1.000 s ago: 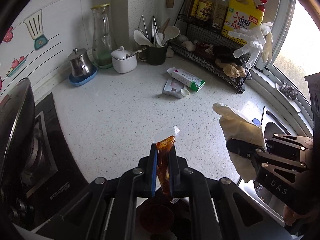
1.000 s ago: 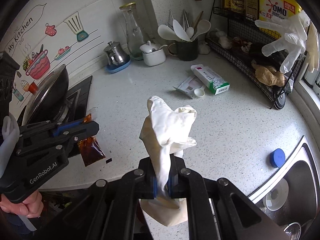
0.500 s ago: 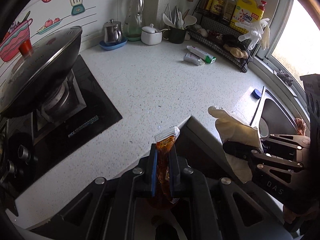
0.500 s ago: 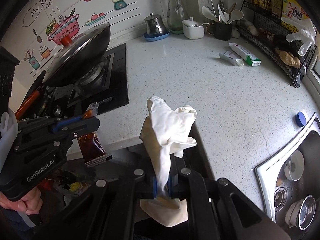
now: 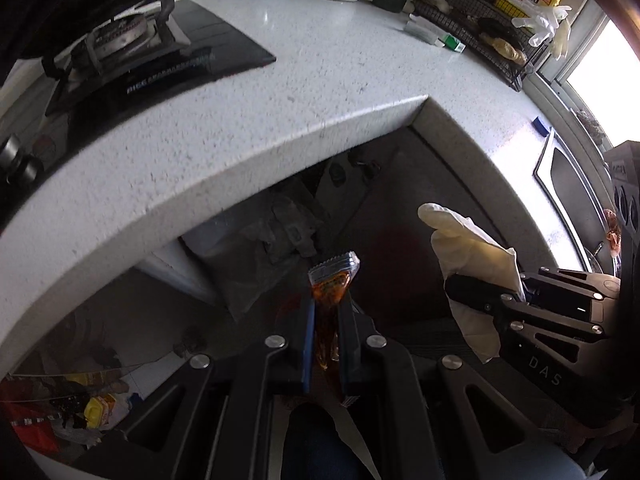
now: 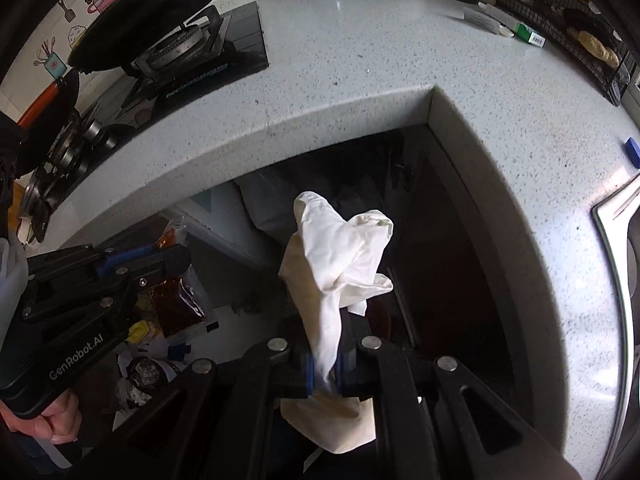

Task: Collect trash
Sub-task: 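Carry the sauce packet and glove down toward the red basin, then open the left tool dropping the packet while the right tool drops the glove into the basin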

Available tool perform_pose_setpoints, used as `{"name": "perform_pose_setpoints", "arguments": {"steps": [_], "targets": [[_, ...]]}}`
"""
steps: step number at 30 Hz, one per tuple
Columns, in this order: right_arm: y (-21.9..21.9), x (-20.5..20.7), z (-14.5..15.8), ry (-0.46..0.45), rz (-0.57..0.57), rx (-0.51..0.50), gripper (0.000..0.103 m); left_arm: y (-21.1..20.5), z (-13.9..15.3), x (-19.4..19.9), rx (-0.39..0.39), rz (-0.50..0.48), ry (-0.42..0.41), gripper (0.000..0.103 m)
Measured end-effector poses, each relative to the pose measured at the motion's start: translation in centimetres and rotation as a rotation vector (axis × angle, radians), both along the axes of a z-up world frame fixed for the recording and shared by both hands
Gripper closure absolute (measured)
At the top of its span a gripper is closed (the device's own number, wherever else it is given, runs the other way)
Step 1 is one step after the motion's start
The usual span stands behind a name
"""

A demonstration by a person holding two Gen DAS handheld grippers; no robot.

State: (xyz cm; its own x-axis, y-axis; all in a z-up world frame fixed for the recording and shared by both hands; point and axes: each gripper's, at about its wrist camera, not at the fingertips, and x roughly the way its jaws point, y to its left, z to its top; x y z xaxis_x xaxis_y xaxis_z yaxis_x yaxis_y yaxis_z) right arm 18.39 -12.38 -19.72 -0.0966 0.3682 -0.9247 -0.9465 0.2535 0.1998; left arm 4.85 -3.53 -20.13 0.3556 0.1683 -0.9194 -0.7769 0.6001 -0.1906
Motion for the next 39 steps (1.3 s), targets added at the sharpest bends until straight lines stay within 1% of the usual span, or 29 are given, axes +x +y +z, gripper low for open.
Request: {"name": "perform_pose_setpoints", "arguments": {"steps": [5, 8, 11, 13, 17, 21, 23, 26, 29, 31, 32, 33, 35, 37, 39], "targets": [[0.1, -0.6, -5.5, 0.022, 0.009, -0.058, 0.097, -0.7, -5.3, -0.7, -0.041, 0.017, 0.069, 0.094], [0.8, -0.7, -9.5, 0.036, 0.016, -0.091, 0.097, -0.8, -9.1, -1.0, -0.064, 0.026, 0.098, 0.094], [1.3, -0.8, -13.9, 0.056, 0.017, -0.107, 0.097, -0.7, -13.2, -1.1, -0.083, 0.032, 0.094, 0.094], [1.6, -0.7, -17.0, 0.073, 0.009, -0.123, 0.097, -0.5, -16.3, -0.9, -0.096, 0.034, 0.097, 0.094], [2.1, 0.1, -23.7, 0.081, -0.02, -0.162, 0.097, -0.3, -23.5, 0.1, -0.131, 0.024, 0.102, 0.094], [2.3, 1.1, -30.5, 0.075, -0.051, -0.225, 0.097, -0.5, -31.5, 1.1, -0.198, -0.003, 0.131, 0.094], [1.9, 1.7, -33.0, 0.07, -0.068, -0.237, 0.097, -0.7, -34.7, 1.6, -0.219, -0.02, 0.134, 0.094], [1.5, 2.3, -35.8, 0.077, -0.073, -0.232, 0.097, -1.1, -38.7, 2.5, -0.245, -0.053, 0.12, 0.094], [0.9, 3.2, -38.1, 0.076, -0.099, -0.258, 0.097, -1.4, -41.2, 3.4, -0.265, -0.08, 0.121, 0.094], [0.8, 3.8, -38.7, 0.079, -0.116, -0.261, 0.097, -1.6, -42.2, 4.2, -0.249, -0.1, 0.152, 0.092], [0.6, 3.9, -38.8, 0.081, -0.124, -0.264, 0.097, -1.8, -42.6, 4.3, -0.243, -0.117, 0.164, 0.089], [0.2, 4.2, -38.9, 0.085, -0.128, -0.266, 0.097, -2.0, -43.0, 4.6, -0.248, -0.135, 0.176, 0.076], [-0.1, 4.5, -38.8, 0.088, -0.134, -0.267, 0.097, -1.9, -43.4, 4.7, -0.259, -0.152, 0.188, 0.068], [-0.2, 4.6, -38.8, 0.092, -0.129, -0.268, 0.097, -2.0, -43.4, 4.6, -0.263, -0.169, 0.182, 0.068], [-0.5, 4.5, -38.6, 0.098, -0.124, -0.268, 0.097, -2.0, -43.3, 4.3, -0.248, -0.17, 0.187, 0.068]]}}
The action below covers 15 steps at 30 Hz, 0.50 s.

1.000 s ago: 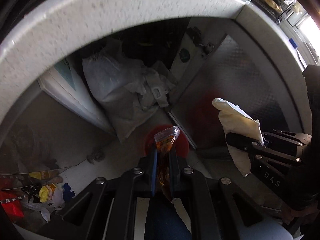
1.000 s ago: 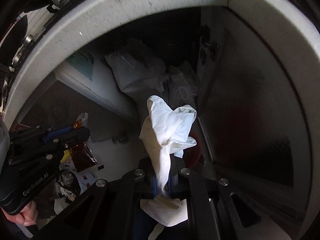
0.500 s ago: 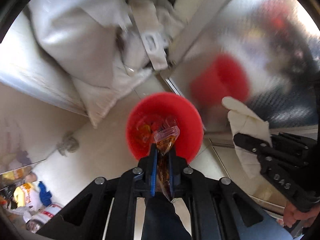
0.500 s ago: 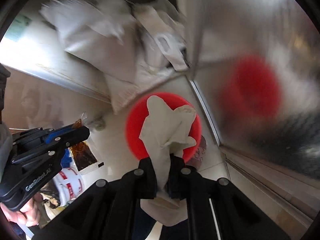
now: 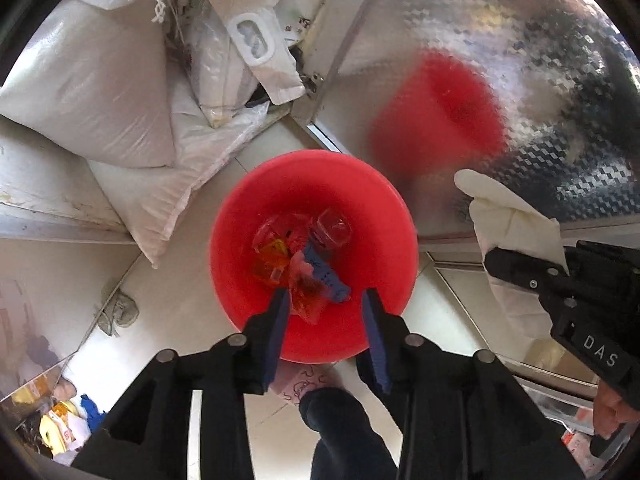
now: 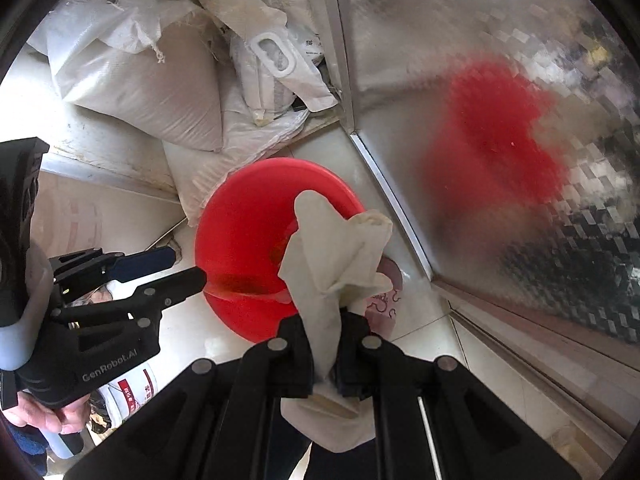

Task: Collect trash
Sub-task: 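Open the left tool dropping the packet while the right tool drops the glove into the basin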

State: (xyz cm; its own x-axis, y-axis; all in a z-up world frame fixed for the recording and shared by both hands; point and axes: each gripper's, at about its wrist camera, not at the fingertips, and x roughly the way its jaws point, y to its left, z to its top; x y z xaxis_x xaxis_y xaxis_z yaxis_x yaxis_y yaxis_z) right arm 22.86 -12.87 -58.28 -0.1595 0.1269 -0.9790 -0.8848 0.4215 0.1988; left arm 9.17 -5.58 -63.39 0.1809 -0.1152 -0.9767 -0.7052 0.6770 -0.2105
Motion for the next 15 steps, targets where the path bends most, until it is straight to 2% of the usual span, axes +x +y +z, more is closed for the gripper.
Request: {"name": "perform_pose_setpoints", "arguments": {"steps": [4, 6, 10, 12, 14, 15], "targets": [[0.5, -0.5, -0.5, 0.009, 0.035, -0.006, 0.097, 0.0, 0.4, -1.0, -0.011, 0.03, 0.012, 0.068], [0.8, -1.0, -0.7, 0.018, 0.063, -0.004, 0.097, 0.1, 0.8, -1.7, -0.005, 0.046, 0.007, 0.058], [1.6, -2.3, -1.3, 0.034, 0.121, -0.009, 0.096, 0.1, 1.9, -3.3, 0.021, 0.062, 0.003, 0.051], [1.9, -3.0, -1.6, 0.044, 0.145, -0.013, 0.096, 0.3, 2.2, -4.0, 0.036, 0.085, 0.016, 0.036], [2.3, -3.6, -2.0, 0.048, 0.165, -0.017, 0.096, 0.7, 2.5, -4.8, 0.058, 0.108, 0.028, 0.029], [2.5, -4.0, -2.2, 0.048, 0.173, -0.018, 0.096, 0.9, 2.5, -5.1, 0.072, 0.117, 0.04, 0.028]]}}
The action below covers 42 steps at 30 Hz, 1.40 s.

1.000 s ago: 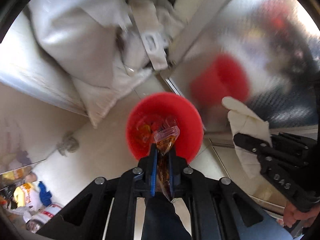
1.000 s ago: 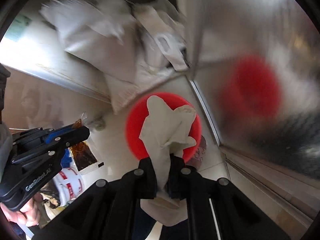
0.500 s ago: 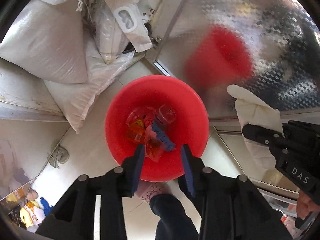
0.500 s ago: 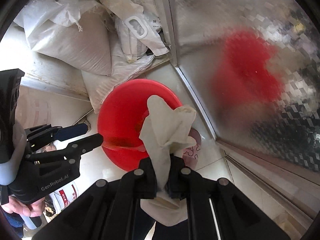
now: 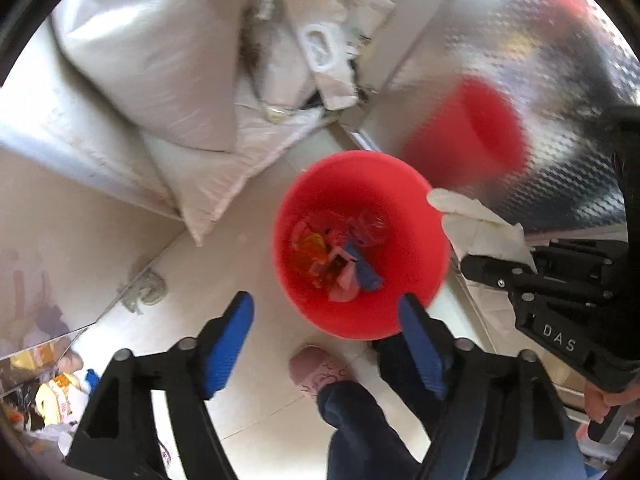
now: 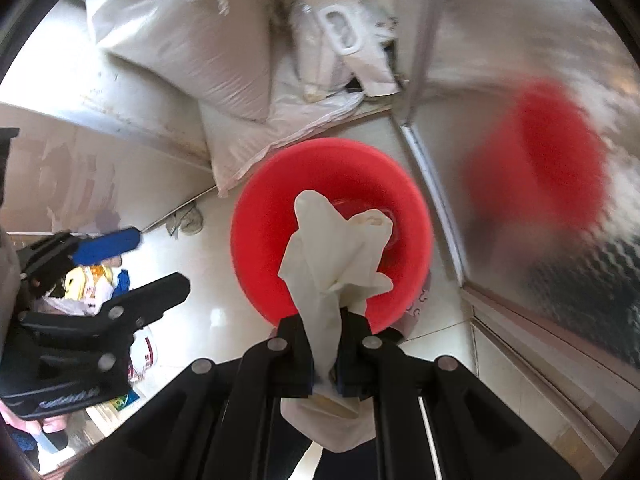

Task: Collect trash
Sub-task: 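Open the left tool dropping the packet while the right tool drops the glove into the basin, then raise both tools back up to the counter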

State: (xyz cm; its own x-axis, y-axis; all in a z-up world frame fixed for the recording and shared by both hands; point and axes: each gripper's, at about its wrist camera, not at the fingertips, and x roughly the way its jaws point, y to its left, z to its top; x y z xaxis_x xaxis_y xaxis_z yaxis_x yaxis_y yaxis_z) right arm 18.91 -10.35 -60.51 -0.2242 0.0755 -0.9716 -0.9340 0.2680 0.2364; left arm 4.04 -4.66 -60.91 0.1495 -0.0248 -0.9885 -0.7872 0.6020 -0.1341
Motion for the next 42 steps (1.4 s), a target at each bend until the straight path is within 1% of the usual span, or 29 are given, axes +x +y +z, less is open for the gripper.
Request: {"name": "perform_pose_setpoints", "arguments": {"steps": [8, 9, 10, 11, 12, 13, 14, 16, 17, 19, 20, 21, 22, 25, 27, 31, 35, 39, 42], "targets": [[1.2, -2.0, -1.4, -0.009, 0.057, -0.013, 0.094, 1.4, -0.9, -2.1, 0.029, 0.057, 0.055, 0.028], [1.3, -2.1, -1.4, -0.015, 0.062, -0.007, 0.09, 1.4, -0.9, -2.3, 0.029, 0.06, 0.058, 0.028], [1.4, -2.3, -1.4, -0.023, 0.072, -0.007, 0.079, 1.4, -1.0, -2.4, 0.024, 0.068, 0.063, 0.028], [1.4, -2.4, -1.5, -0.018, 0.085, -0.007, 0.073, 1.3, -1.0, -2.6, 0.021, 0.069, 0.067, 0.028], [1.5, -2.6, -1.5, -0.017, 0.096, -0.01, 0.059, 1.3, -1.0, -2.7, 0.021, 0.071, 0.072, 0.028], [1.6, -2.7, -1.4, -0.018, 0.106, -0.011, 0.049, 1.2, -0.9, -2.9, 0.024, 0.074, 0.076, 0.028], [1.5, -2.7, -1.2, -0.024, 0.115, -0.01, 0.046, 1.2, -0.7, -3.1, 0.027, 0.077, 0.077, 0.028], [1.4, -2.9, -0.6, -0.047, 0.125, -0.012, 0.035, 0.9, -0.2, -3.3, 0.031, 0.083, 0.081, 0.028], [1.4, -3.0, -0.1, -0.055, 0.123, -0.011, 0.032, 0.8, 0.1, -3.5, 0.033, 0.085, 0.083, 0.027], [1.1, -3.0, 1.2, -0.08, 0.111, -0.001, 0.023, 0.8, 1.3, -3.6, 0.026, 0.091, 0.086, 0.027], [1.0, -3.1, 1.9, -0.091, 0.106, 0.008, 0.02, 0.7, 2.2, -3.7, 0.028, 0.094, 0.08, 0.027], [1.0, -3.1, 2.8, -0.095, 0.103, 0.018, 0.013, 0.7, 3.2, -3.8, 0.038, 0.099, 0.078, 0.027], [0.9, -3.2, 3.6, -0.103, 0.101, 0.023, 0.01, 0.6, 4.4, -3.9, 0.052, 0.105, 0.08, 0.027], [0.8, -3.4, 7.0, -0.131, 0.106, 0.045, 0.005, 0.5, 8.1, -4.4, 0.084, 0.123, 0.08, 0.026], [0.7, -3.5, 9.9, -0.164, 0.109, 0.066, 0.001, 0.5, 10.8, -4.8, 0.097, 0.141, 0.073, 0.026], [0.4, -4.2, 16.2, -0.202, 0.103, 0.098, 0.001, 0.3, 16.9, -5.6, 0.108, 0.169, 0.051, 0.024], [-0.2, -4.8, 22.9, -0.234, 0.084, 0.123, 0.001, -0.4, 23.8, -5.7, 0.168, 0.171, 0.035, 0.021], [-0.7, -5.2, 29.4, -0.262, 0.063, 0.166, 0.001, -0.8, 30.8, -5.7, 0.219, 0.156, -0.004, 0.02], [-1.1, -5.1, 33.8, -0.29, 0.038, 0.2, 0.001, -1.0, 35.4, -5.4, 0.255, 0.148, -0.037, 0.02]]}}
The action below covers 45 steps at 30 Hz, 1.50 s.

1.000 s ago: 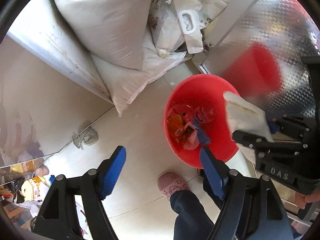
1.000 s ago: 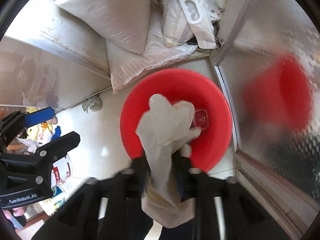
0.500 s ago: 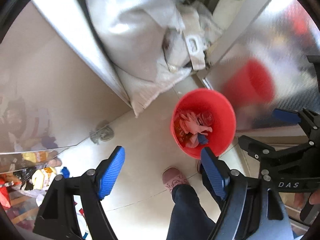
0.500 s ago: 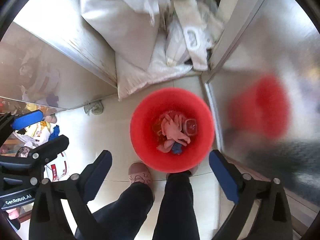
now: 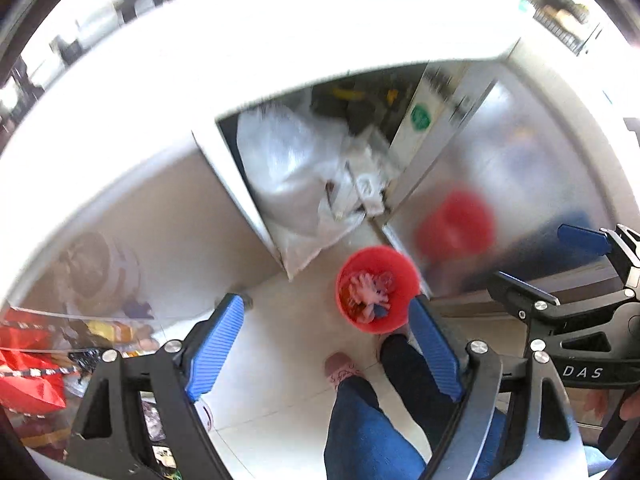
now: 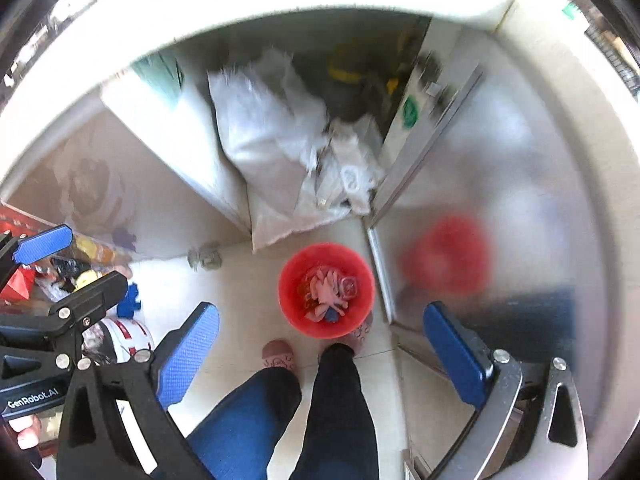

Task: Collect trash
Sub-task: 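Raise both tools back up to the counter, then grasp the white-and-green medicine box with the right tool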

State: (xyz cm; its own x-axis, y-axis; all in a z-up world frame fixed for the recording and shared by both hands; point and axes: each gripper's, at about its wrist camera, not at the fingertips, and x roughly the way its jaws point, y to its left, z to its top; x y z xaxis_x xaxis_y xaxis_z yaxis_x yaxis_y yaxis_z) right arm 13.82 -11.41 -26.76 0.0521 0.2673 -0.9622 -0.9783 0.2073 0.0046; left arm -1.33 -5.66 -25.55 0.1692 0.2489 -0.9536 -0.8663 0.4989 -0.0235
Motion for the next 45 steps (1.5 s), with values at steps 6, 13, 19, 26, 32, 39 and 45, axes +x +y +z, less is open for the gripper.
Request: {"name": "perform_pose_setpoints", "arguments": {"steps": [6, 13, 19, 26, 32, 39, 45], "targets": [[-0.5, 1.1, 6.5, -0.05, -0.016, 0.085, 0.001, 0.1, 6.7, 1.2, 0.073, -0.017, -0.06, 0.02], [-1.2, 3.4, 10.8, -0.103, -0.093, 0.125, 0.001, 1.3, 11.1, 4.4, 0.112, -0.08, -0.112, 0.02], [-1.1, 6.2, 14.1, -0.131, -0.178, 0.174, 0.001, 3.3, 14.6, 8.2, 0.149, -0.139, -0.139, 0.02], [0.6, 10.8, 16.6, -0.119, -0.265, 0.233, 0.001, 6.5, 17.0, 13.9, 0.2, -0.216, -0.133, 0.02], [3.3, 15.9, 17.9, -0.117, -0.312, 0.263, 0.001, 10.5, 18.3, 19.8, 0.206, -0.231, -0.133, 0.02], [6.1, 21.4, 18.3, -0.101, -0.339, 0.262, 0.001, 14.7, 18.5, 26.9, 0.2, -0.273, -0.118, 0.02], [9.0, 27.0, 18.8, -0.109, -0.302, 0.258, 0.001, 18.6, 18.1, 32.6, 0.183, -0.25, -0.115, 0.02]]}}
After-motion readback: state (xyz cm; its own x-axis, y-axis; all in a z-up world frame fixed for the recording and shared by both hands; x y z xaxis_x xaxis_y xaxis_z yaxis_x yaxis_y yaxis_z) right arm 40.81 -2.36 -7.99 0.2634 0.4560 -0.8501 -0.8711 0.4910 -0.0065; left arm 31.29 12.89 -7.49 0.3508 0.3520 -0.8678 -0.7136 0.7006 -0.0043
